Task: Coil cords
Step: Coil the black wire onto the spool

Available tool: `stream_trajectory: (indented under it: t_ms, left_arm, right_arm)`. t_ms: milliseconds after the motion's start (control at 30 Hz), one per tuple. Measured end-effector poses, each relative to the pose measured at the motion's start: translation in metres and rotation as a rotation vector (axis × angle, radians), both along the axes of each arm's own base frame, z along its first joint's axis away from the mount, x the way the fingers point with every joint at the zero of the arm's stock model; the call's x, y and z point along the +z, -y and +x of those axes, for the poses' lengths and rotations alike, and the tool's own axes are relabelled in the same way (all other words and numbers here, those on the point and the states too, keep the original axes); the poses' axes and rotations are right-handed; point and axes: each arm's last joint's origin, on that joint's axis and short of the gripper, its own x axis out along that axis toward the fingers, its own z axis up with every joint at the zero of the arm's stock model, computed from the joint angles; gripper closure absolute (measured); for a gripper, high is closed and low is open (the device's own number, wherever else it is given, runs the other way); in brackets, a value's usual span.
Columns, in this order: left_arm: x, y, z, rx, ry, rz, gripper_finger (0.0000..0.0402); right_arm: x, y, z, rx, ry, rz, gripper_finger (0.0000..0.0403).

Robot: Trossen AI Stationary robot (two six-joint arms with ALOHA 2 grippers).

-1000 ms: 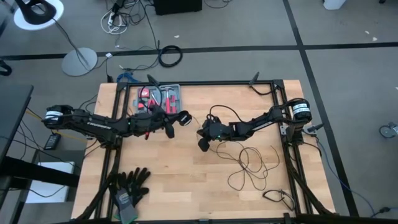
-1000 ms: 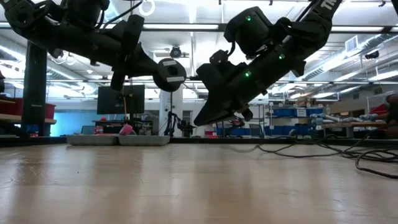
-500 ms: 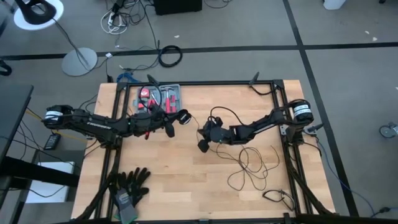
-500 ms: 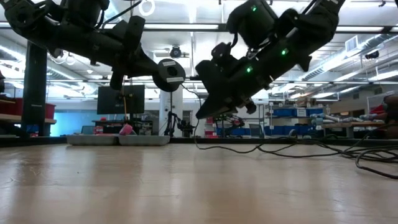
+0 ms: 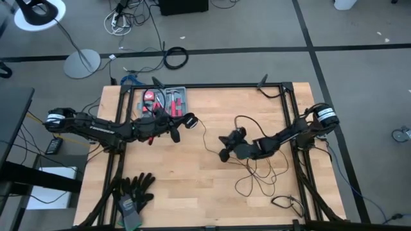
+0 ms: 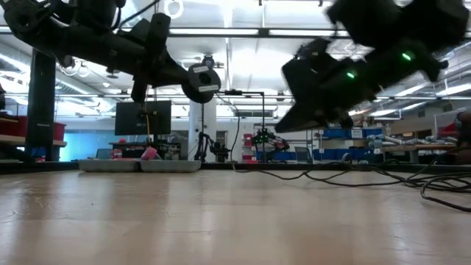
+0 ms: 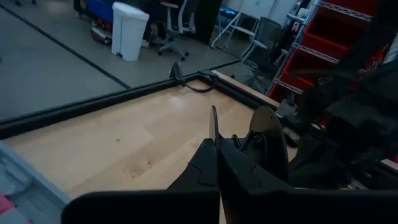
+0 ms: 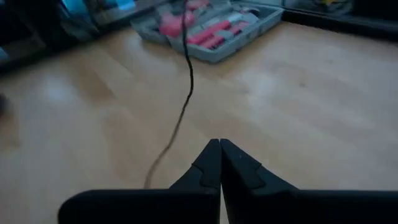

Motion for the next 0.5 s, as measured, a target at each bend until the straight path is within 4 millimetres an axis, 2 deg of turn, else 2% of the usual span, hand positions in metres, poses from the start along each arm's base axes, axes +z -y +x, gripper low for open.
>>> stream_trajectory:
  t_ms: [100, 200, 300, 500]
  left_arm:
    - [0.001, 0.009, -0.001, 0.042, -0.012, 0.052, 0.0402]
    - [0.001, 0.017, -0.001, 0.08, -0.023, 0.081, 0.0402]
    - [-0.002, 0.024, 0.004, 0.071, -0.046, 0.088, 0.0402]
    - [-0.004, 0.035, 0.031, 0.029, -0.111, 0.138, 0.0402]
  right_arm:
    - [-0.018, 0.0, -0.009, 0.004, 0.129, 0.056, 0.0399]
    - [-0.027, 0.001, -0.009, 0.006, 0.191, 0.066, 0.0394]
    - [-0.03, 0.002, -0.001, 0.023, 0.186, 0.007, 0.0385]
    - [-0.028, -0.001, 0.021, 0.065, 0.131, -0.136, 0.0353]
